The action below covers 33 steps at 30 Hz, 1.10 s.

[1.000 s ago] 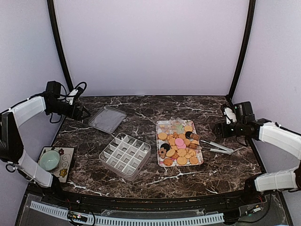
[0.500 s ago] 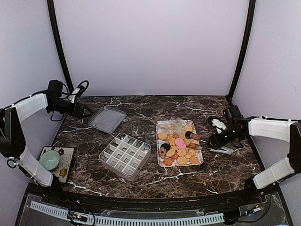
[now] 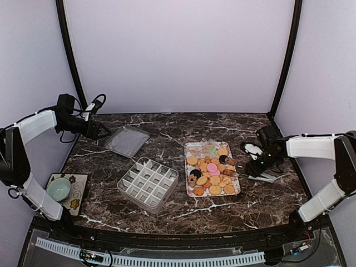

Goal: Pack the cookies
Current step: Pick up the clamp from the plate.

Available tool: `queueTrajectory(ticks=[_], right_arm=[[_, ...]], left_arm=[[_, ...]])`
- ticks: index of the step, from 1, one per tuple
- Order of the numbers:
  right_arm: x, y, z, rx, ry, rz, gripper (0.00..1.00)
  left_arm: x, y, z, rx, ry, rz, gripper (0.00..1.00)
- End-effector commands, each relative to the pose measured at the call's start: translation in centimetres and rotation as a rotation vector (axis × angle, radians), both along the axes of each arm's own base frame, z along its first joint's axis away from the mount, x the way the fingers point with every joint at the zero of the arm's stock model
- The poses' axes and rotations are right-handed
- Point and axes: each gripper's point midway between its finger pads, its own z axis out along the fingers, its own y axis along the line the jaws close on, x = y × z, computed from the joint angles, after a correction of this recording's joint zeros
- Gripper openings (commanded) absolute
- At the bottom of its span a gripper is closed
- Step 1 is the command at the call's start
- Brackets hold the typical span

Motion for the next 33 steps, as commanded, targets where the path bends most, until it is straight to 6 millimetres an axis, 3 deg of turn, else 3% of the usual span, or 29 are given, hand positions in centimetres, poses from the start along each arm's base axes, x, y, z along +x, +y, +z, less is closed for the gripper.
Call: queueTrajectory(ticks=[1,5,9,14,16,24,33], right_arm=[[1.1,0.7,1.1,-0.032,-0.059,0.04,0.48],[1.7,1.2,2.1,-0.032,-0.096,0.053,0.3],[2.5,2.4,4.7,-0.001,-0.181,0.073,0.2],[3.0,3.9,7.1,0.013,-0.254,0.093,0.0],[2.7,4.1,7.2,-0.001,-0.255,0.105,0.01],[1.5,2.3,3.8,-0.107,-0.176,0.123,0.38],[0.8,1.6,1.6,-0.094,-0.083,0.113,0.43]], left_arm=[[-0.8,-1.9,1.8,-0.018,-0.043,-0.078,0.99],[-1.4,-3.6,1.5,0.005,-0.047,-0.134,0.99],[-2.0,-4.4,0.6,0.055,-0.04,-0.168,0.98],[-2.5,-5.5,1.2,0.071,-0.049,-0.212,0.98],[-2.9,-6.0,1.5,0.075,-0.053,-0.231,0.98],[-3.4,-6.8,1.3,0.07,-0.04,-0.254,0.98],[-3.6,-7.0,1.5,0.078,-0.053,-0.271,0.98]])
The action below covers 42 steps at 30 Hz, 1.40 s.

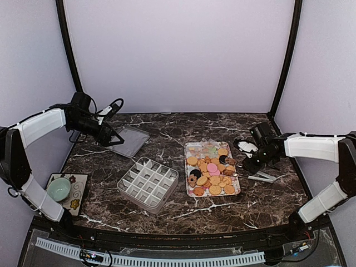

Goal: Pack the cookies
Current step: Pick up the clamp from the plate, then pass from the right arm to the left

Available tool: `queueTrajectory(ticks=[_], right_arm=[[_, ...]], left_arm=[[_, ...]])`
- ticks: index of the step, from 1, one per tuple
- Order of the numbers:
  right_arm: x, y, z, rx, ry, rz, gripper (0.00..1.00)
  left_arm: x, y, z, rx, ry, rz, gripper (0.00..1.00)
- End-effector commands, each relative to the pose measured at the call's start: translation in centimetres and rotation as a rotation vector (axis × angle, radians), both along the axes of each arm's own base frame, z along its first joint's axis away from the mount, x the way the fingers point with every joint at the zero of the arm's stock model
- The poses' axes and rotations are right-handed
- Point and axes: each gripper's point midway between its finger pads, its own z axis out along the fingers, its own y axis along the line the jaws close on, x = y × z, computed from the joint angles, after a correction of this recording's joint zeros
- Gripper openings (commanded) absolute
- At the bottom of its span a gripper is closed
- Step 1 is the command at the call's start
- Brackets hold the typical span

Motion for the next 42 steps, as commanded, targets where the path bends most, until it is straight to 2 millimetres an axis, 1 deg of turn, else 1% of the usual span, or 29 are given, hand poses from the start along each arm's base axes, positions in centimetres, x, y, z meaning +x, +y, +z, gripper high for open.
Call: queueTrajectory(ticks=[1,4,7,10,12,20,21,25,27,29,31,33,35,36,37,40,42], right_arm=[[0.1,-0.6,-0.9,-0.008,0.027,-0.012,0.43],[0.1,-0.7,-1.5,-0.004,0.055,-0.012,0.43],[-0.5,-0.6,-2.6,-0.011,0.11,0.002,0.42],[-0.7,-0.9,-3.6,-0.04,0.143,-0.005,0.34],[-0.3,-1.0,-3.3,-0.04,0.13,-0.013,0.28],[1.0,-0.2,0.3,-0.007,0.002,-0.007,0.02],[1.2,-0.1,1.0,-0.006,-0.023,-0.003,0.0],[1.5,0.5,3.6,-0.01,-0.095,0.019,0.0],[1.6,1.2,5.1,0.008,-0.126,0.03,0.0],[1.5,2.2,6.4,0.03,-0.153,0.058,0.0],[1.4,4.0,7.6,0.049,-0.172,0.096,0.0],[1.3,6.3,8.6,0.093,-0.173,0.129,0.0],[1.7,8.6,9.8,0.14,-0.187,0.137,0.0],[1.9,9.9,10.4,0.17,-0.195,0.141,0.0],[1.7,11.6,11.0,0.206,-0.192,0.166,0.0],[1.0,15.8,12.3,0.266,-0.162,0.219,0.0],[0.6,17.8,11.3,0.249,-0.1,0.234,0.0]], left_arm=[[-0.3,-0.2,1.6,0.002,-0.041,-0.023,0.98],[-0.4,-0.3,1.6,0.0,-0.038,-0.027,0.98],[-0.4,-0.4,1.8,-0.002,-0.039,-0.033,0.98],[-0.4,-0.7,2.0,-0.002,-0.043,-0.043,0.99],[-0.5,-0.9,2.2,-0.005,-0.042,-0.055,0.99],[-1.0,-1.3,2.2,-0.012,-0.033,-0.081,0.99],[-1.1,-1.4,2.3,-0.012,-0.033,-0.084,0.99],[-1.4,-1.8,2.5,-0.014,-0.033,-0.102,0.99],[-1.6,-2.2,2.8,-0.01,-0.03,-0.12,0.99],[-1.6,-2.7,3.2,-0.008,-0.032,-0.136,0.99],[-2.2,-4.0,4.6,-0.058,-0.039,-0.182,0.99],[-2.9,-5.3,5.9,-0.092,-0.058,-0.23,0.99],[-4.0,-6.8,6.9,-0.106,-0.082,-0.292,0.99],[-4.6,-7.6,7.3,-0.106,-0.096,-0.332,0.99],[-5.3,-8.2,7.6,-0.101,-0.109,-0.367,0.99],[-7.1,-9.5,7.4,-0.035,-0.137,-0.469,0.98],[-7.9,-9.8,7.0,0.04,-0.159,-0.527,0.96]])
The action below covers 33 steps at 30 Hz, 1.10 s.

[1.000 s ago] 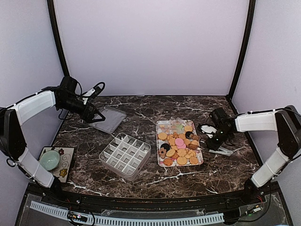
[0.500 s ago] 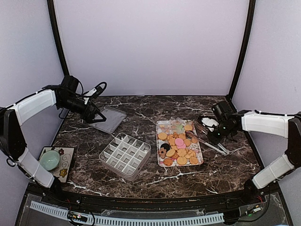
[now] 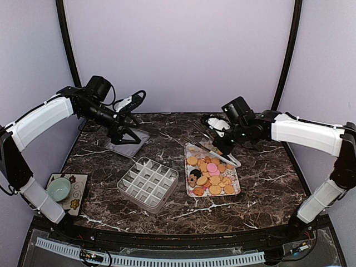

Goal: Pack the cookies
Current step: Pass from the right arm to the left

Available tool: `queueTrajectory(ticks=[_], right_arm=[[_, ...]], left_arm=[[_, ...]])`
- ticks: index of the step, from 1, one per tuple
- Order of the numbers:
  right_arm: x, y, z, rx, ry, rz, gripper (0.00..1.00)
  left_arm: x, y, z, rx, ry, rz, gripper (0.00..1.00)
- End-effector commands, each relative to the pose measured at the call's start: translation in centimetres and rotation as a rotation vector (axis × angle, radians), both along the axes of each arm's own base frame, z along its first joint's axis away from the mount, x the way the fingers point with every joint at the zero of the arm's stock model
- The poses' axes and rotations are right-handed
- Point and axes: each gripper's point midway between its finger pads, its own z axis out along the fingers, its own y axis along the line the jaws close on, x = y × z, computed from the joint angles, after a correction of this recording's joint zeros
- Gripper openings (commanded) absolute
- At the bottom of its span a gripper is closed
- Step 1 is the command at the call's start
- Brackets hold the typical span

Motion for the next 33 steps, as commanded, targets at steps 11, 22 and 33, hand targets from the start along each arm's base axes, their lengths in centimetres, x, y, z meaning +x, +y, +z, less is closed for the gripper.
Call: queueTrajectory(ticks=[11,22,33], right_arm=[[-4.2,14.9,0.5,0.033,0.147,0.224,0.0],[-5.4,19.1,1.6,0.089,0.177,0.31,0.0],[-6.0,19.4,1.5,0.032,0.167,0.309,0.0]], left_arm=[[-5.9,-2.9,0.2,0.231,-0.228,-0.323,0.78],[-6.4,-3.2,-2.2,0.324,-0.371,-0.33,0.52],[-6.1,-2.1,-3.7,0.398,-0.414,-0.318,0.36]])
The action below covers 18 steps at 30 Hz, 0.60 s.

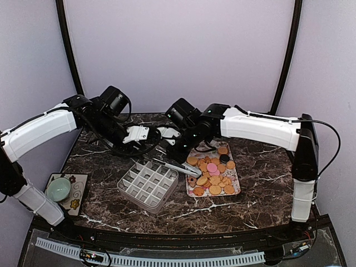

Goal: Pack the cookies
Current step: Pass from the right arm to the left

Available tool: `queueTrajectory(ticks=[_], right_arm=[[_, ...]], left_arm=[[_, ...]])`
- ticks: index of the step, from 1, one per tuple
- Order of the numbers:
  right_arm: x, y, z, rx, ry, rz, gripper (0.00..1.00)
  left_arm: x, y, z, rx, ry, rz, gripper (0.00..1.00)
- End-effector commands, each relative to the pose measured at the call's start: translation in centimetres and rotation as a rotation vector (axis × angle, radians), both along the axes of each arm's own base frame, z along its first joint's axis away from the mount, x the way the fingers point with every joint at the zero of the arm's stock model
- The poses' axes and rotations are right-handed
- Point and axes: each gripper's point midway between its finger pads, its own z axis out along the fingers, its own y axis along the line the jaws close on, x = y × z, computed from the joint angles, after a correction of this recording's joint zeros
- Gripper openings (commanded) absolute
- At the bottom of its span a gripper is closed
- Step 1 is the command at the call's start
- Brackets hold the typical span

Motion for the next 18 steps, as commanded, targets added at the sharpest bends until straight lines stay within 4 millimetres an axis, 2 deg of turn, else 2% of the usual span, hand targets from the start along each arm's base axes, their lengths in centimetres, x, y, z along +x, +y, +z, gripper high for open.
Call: queueTrajectory(ticks=[1,6,9,12,15,18], right_arm=[[-0.1,1.3,1.5,0.018,-0.027,0.005,0.0],[-0.2,1.9,1.8,0.009,-0.049,0.011,0.0],[-0.1,2.0,1.8,-0.014,-0.064,0.013,0.0],[-0.2,2.2,2.1,-0.021,-0.076,0.013,0.0],[0.0,2.5,2.8,-0.007,-0.089,0.002,0.0],[0.9,2.1,4.1,0.015,-0.131,-0.046,0.19]], left_arm=[[-0.4,0.6,0.0,0.016,-0.037,-0.011,0.36],[-0.8,0.7,-0.6,0.041,-0.022,-0.019,0.34],[-0.6,0.7,-0.8,0.053,-0.023,-0.013,0.27],[-0.6,0.7,-1.1,0.062,-0.019,-0.007,0.17],[-0.5,0.7,-1.4,0.074,-0.012,0.003,0.01],[-0.3,0.6,-1.1,0.06,-0.009,0.026,0.0]])
